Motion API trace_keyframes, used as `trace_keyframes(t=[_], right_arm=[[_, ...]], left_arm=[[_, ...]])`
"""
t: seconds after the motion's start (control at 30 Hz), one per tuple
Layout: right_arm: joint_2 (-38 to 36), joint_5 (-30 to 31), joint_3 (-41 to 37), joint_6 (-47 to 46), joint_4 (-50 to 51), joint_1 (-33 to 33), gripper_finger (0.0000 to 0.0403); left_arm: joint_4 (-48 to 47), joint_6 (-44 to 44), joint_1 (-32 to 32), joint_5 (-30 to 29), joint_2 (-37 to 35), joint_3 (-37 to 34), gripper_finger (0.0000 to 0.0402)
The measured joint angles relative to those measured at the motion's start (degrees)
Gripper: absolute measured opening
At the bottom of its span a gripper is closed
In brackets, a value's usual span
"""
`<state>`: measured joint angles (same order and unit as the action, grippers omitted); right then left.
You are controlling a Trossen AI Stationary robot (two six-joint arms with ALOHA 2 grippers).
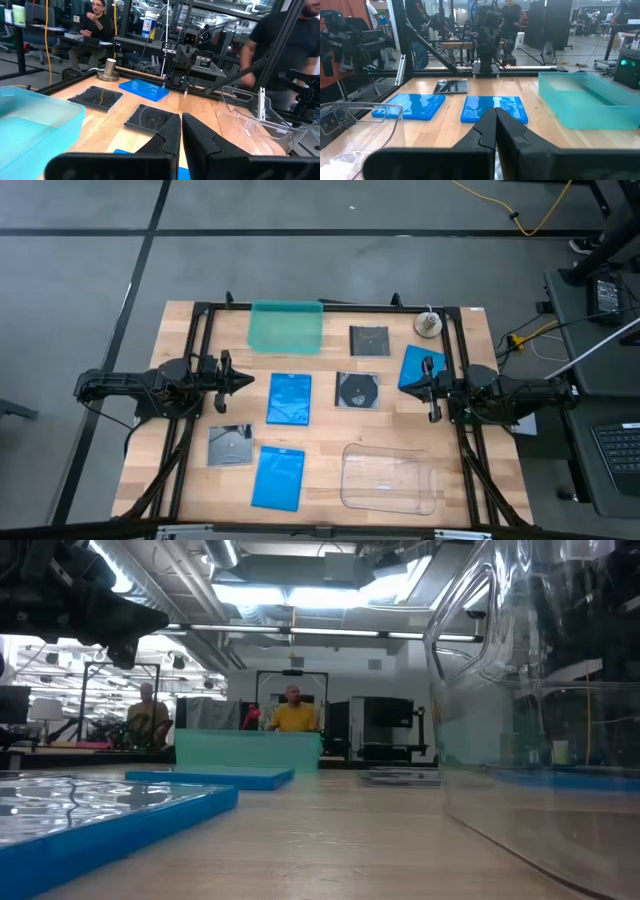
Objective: Pick & place jewel cases by type
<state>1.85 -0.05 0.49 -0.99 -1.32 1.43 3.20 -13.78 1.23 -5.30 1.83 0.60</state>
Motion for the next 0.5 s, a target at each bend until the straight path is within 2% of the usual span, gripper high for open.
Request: trace_keyframes(t=[0.5], right_arm=[[0.0,0.01,-0.01,0.02,0.02,0.0,0.0008]], left_arm=[[0.0,0.0,0.0,-0.02,0.0,-0.01,0.0012]])
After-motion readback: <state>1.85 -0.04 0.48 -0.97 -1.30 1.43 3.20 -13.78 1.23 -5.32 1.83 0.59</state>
